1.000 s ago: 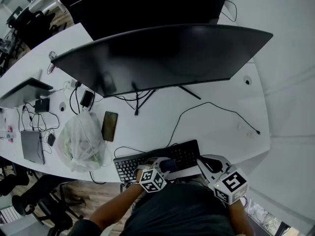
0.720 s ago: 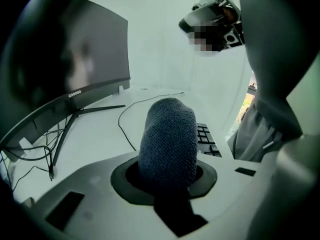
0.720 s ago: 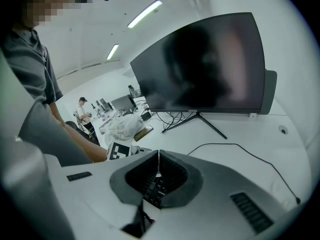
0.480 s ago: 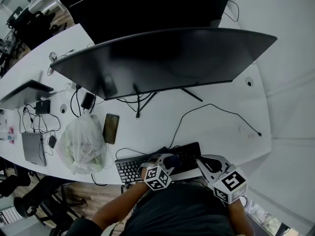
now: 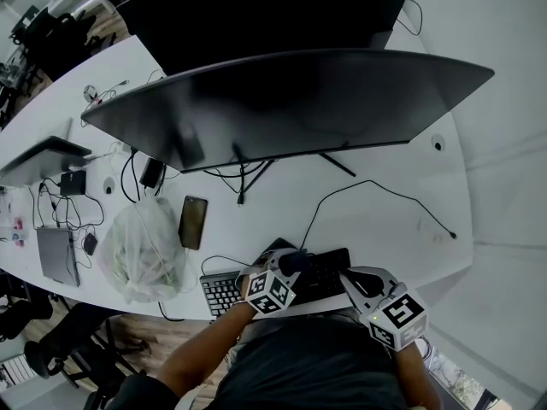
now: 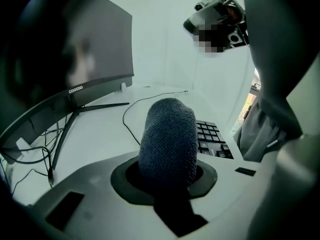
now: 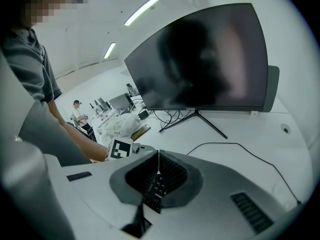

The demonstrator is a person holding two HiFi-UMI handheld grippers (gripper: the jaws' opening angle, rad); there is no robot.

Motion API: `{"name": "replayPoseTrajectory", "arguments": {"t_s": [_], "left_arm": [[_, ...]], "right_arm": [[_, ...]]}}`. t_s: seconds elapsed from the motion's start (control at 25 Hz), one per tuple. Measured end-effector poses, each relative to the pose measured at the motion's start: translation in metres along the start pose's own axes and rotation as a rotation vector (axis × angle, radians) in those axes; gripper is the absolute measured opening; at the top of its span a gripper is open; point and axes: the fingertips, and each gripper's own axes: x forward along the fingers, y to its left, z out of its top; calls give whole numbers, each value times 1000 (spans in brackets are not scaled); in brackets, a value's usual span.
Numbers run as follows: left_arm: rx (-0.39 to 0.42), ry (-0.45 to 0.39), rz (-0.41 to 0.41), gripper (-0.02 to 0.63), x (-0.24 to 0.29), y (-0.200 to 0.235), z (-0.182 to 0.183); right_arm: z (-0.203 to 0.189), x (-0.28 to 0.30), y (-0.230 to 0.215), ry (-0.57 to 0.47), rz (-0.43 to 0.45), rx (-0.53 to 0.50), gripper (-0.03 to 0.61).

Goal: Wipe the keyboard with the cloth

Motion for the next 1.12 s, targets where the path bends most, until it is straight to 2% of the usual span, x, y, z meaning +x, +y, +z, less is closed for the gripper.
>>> {"name": "replayPoseTrajectory", "arguments": {"t_s": [0.08,0.2,0.36,0.52,0.68,0.76,0.88,0.96,1.12], "left_arm": [[2,0,13,87,5,-5,-3],[69,-2,29,84,5,-18,-2],[141,-5,-46,84,3,-44,7],[125,-17,-78,86,3,-45,9],[87,-73,-31,86,8,-13,29],[83,-53,-34,86,17,-8,32],[123,6,-60,75,30,-28,23],[160,5,-61,83,27,-45,22],[120,0,-186,86,16,-80,23]], "right_arm": [[1,2,-1,4,1,-1,11],[3,1,-7,2,-9,8,11],[2,5,-8,13,-4,10,11],[3,9,-5,19,9,3,11],[0,8,-5,16,4,12,11],[-1,7,-4,12,0,13,11],[-3,3,-4,5,-9,19,11],[-6,1,-6,-2,-11,21,11],[-12,-1,-7,-1,-8,31,11]]}}
